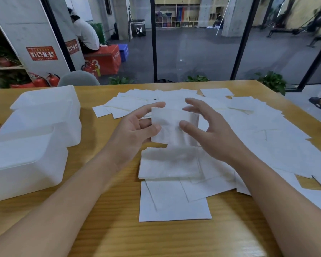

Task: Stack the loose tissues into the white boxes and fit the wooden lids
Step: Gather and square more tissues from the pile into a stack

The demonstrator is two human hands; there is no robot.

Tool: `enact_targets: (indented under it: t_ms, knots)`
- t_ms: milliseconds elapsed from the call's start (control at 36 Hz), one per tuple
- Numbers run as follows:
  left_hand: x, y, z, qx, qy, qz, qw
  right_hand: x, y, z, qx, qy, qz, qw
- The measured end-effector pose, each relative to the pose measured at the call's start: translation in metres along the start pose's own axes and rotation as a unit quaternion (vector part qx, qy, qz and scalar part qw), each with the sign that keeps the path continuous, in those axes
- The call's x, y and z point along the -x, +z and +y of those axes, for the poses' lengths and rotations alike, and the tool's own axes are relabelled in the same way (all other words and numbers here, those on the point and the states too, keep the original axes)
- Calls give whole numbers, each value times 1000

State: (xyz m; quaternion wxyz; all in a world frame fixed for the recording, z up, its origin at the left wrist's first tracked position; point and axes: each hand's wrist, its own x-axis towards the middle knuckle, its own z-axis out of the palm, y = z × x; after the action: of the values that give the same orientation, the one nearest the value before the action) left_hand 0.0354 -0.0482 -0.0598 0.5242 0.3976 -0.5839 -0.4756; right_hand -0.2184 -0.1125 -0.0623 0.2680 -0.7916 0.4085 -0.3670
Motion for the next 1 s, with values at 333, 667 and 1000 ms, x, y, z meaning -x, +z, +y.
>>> enact_targets:
  t_ms: [333, 667, 1000]
  knots:
    - [2, -10, 7, -139, -31, 62, 988, -1, -6, -2, -175, 45, -18, 983]
    - [6, -19, 2, -346, -194, -112, 911, 3, -13, 3, 21, 91, -172, 981]
    - [3, -26, -1, -386, -158, -101, 903, -1, -16, 22, 168, 48, -76, 982]
